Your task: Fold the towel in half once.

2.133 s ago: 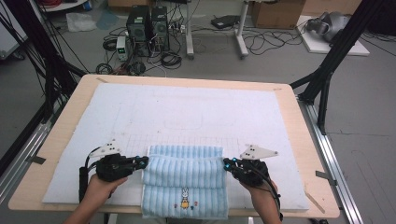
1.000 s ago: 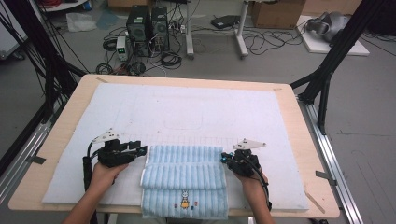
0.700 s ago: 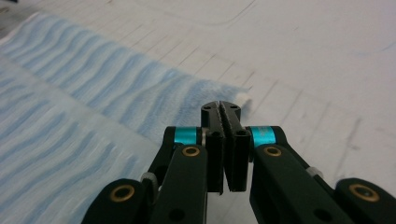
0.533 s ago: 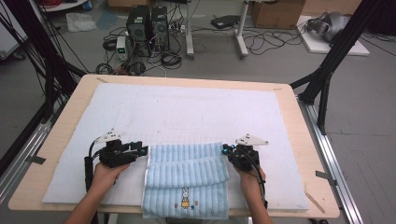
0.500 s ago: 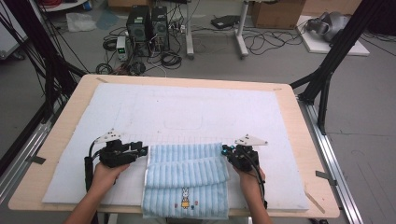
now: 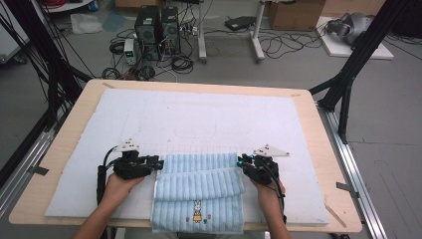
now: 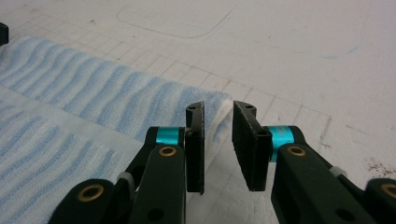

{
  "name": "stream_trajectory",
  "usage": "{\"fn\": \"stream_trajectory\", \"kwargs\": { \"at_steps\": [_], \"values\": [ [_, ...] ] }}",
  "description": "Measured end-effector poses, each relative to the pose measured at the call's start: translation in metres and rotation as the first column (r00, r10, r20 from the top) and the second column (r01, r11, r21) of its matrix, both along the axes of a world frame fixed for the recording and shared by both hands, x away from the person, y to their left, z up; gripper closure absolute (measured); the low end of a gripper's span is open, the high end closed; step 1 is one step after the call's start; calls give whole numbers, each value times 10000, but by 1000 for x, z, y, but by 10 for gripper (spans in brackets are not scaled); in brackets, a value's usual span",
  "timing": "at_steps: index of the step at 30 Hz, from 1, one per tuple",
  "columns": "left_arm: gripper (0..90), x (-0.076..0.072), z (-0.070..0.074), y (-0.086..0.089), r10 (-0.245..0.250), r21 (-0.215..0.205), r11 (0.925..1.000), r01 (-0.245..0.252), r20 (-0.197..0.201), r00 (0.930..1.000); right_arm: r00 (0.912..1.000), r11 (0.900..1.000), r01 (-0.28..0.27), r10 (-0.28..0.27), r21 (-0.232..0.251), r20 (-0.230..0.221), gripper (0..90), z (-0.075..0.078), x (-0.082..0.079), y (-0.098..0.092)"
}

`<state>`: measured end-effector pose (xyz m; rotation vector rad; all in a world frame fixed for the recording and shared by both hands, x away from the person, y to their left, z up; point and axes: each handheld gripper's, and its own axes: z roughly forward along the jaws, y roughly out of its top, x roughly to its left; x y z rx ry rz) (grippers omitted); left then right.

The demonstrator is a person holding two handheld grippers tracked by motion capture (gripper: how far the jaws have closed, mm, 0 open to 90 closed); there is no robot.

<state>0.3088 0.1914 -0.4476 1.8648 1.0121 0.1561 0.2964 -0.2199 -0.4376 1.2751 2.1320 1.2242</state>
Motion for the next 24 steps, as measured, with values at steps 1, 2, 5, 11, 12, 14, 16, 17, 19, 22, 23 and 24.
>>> {"fn": "stream_trajectory", "kwargs": {
  "at_steps": [1, 2, 5, 11, 12, 14, 16, 17, 19, 22, 23, 24],
  "values": [
    [632, 0, 0, -2, 20, 149, 9999, -20, 4, 10000, 10000, 10000, 20, -20, -14, 6, 743, 0, 0, 0],
    [681, -1, -1, -4, 13, 300, 9995, -14, 14, 10000, 10000, 10000, 4, -4, -26, 19, 743, 0, 0, 0],
    [851, -2, -3, -11, -232, 790, 9966, 219, 160, 9996, 10000, 10000, -21, 21, -12, 30, 740, 0, 0, -1],
    [867, -3, 7, -12, 2, 34, 10000, -4, 708, 9975, 10000, 10000, -8, 8, 27, -73, 734, 0, 0, -1],
    [866, -2, 8, -11, 141, -93, 9999, -134, 776, 9969, 9999, 10000, 17, -16, 40, -123, 732, 0, 0, 0],
    [866, 1, 8, -10, 341, -267, 9991, -320, 798, 9962, 9999, 10000, -30, 31, 20, -98, 732, 0, 0, 0],
    [863, 4, 6, -9, 636, -460, 9971, -604, 714, 9954, 10000, 10000, -24, 24, 8, -94, 732, 0, 0, 0],
    [864, 6, 6, -8, 741, -479, 9963, -708, 704, 9948, 9999, 10000, -30, 31, 27, -98, 732, 0, 0, 0],
    [864, 9, 5, -9, 963, -410, 9948, -934, 755, 9925, 10000, 10000, -24, 24, 32, -55, 732, 0, 0, 0],
    [859, 14, 1, -8, 1138, -117, 9935, -1132, 805, 9902, 10000, 10000, 39, -39, 51, -58, 732, 0, 0, 0],
    [832, 15, -1, -8, 1185, -29, 9929, -1186, 774, 9899, 10000, 10000, 28, -28, 60, -85, 732, 0, 0, 0],
    [746, 16, -2, -7, 1240, 109, 9921, -1251, 696, 9898, 10000, 10000, 24, -24, 28, -66, 731, -1, 0, 0]
  ]
}}
